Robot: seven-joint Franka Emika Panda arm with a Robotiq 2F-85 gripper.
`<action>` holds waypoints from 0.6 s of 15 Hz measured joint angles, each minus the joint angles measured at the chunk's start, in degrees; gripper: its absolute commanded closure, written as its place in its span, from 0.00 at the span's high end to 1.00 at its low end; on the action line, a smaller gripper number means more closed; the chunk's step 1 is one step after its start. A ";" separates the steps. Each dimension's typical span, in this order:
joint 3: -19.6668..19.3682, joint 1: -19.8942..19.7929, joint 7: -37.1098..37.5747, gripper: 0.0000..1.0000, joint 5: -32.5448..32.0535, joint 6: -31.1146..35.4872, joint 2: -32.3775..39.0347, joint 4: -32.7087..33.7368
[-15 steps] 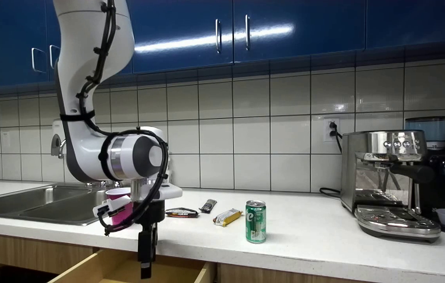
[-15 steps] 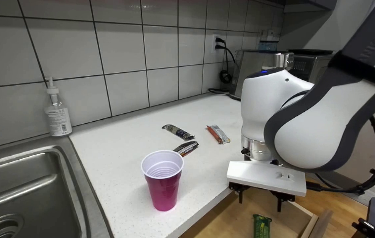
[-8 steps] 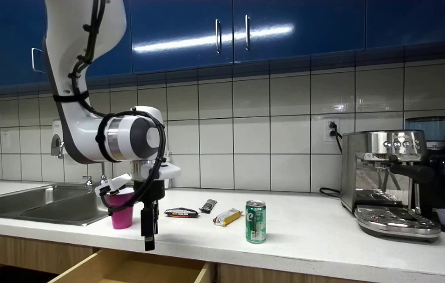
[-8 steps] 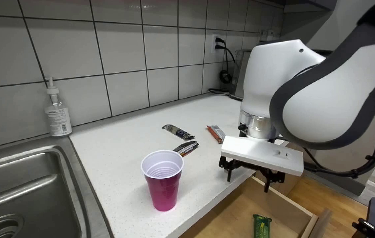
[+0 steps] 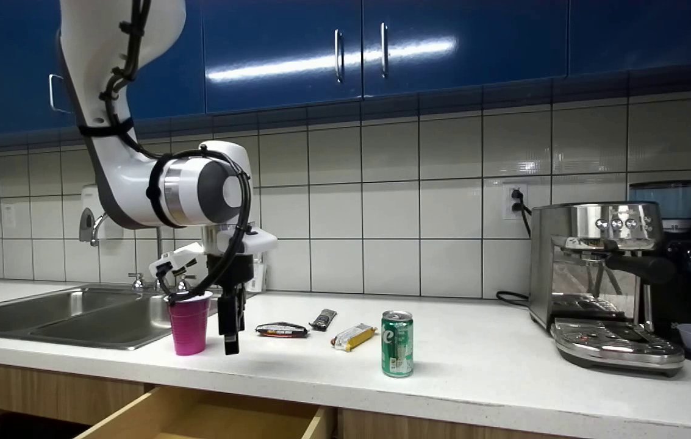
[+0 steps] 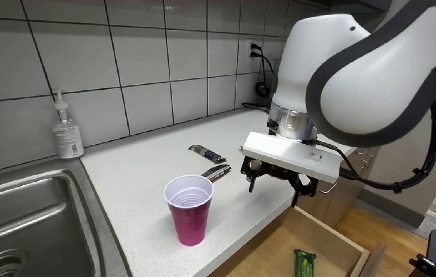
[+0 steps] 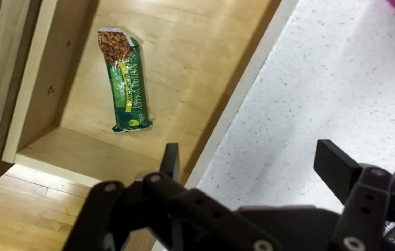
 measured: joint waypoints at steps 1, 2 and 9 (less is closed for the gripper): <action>0.19 -0.13 0.00 1.00 0.93 -0.31 0.06 0.81; 0.29 -0.25 0.00 1.00 1.59 -0.64 0.14 1.67; 0.30 -0.78 0.81 1.00 3.10 -1.84 4.19 9.29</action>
